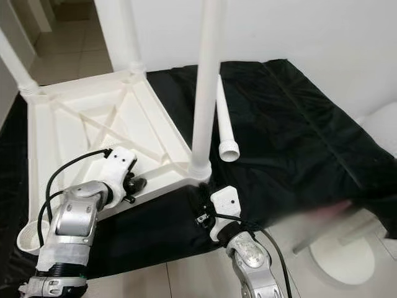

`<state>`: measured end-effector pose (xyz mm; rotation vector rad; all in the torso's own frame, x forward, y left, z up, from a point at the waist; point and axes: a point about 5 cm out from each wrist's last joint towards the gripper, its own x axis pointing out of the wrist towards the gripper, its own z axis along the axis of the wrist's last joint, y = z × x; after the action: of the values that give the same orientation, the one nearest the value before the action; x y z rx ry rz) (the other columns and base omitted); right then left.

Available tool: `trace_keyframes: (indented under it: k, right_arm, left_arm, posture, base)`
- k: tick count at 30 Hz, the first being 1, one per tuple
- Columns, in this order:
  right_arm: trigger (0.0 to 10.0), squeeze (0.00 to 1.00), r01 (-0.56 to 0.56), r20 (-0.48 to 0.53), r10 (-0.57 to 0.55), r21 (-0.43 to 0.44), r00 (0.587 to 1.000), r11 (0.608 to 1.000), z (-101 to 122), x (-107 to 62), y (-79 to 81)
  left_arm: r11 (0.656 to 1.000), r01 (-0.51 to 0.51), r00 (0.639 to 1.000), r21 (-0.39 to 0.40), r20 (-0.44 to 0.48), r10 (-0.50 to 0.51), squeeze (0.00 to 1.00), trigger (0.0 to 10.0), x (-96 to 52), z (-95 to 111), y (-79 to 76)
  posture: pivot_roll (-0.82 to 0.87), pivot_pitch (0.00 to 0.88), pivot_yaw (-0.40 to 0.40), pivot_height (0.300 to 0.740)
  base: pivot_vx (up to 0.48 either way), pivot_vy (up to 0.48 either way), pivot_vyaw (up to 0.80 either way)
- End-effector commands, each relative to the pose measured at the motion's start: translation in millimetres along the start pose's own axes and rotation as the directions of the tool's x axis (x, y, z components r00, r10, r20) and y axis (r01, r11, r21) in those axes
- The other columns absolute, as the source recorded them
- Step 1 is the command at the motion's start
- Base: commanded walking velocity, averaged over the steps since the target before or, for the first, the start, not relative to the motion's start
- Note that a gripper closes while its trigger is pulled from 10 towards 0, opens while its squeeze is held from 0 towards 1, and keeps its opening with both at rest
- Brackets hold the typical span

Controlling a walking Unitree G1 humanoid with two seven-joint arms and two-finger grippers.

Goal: Building children table

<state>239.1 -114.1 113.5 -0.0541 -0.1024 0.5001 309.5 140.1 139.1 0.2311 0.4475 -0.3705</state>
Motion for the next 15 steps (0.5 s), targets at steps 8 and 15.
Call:
trace_keyframes:
  k: [8,15]
  right_arm:
    - [10.0,0.00,-0.017,-0.008,0.017,-0.012,1.000,1.000,-3,-0.7,0.6]
    - [10.0,0.00,-0.015,-0.008,0.015,-0.012,1.000,1.000,-3,-0.9,0.8]
  left_arm:
    - [0.815,-0.579,0.815,-0.041,-0.004,0.579,0.00,10.0,-19.1,-4,41.3]
    - [0.928,-0.361,0.922,-0.087,0.118,0.370,1.00,10.0,-5.0,13,10.0]
  posture:
    - [-0.04,0.058,0.007,0.740]
    - [-0.05,0.057,0.012,0.740]
  base:
    - [0.000,0.000,0.00]
    - [0.000,0.000,0.00]
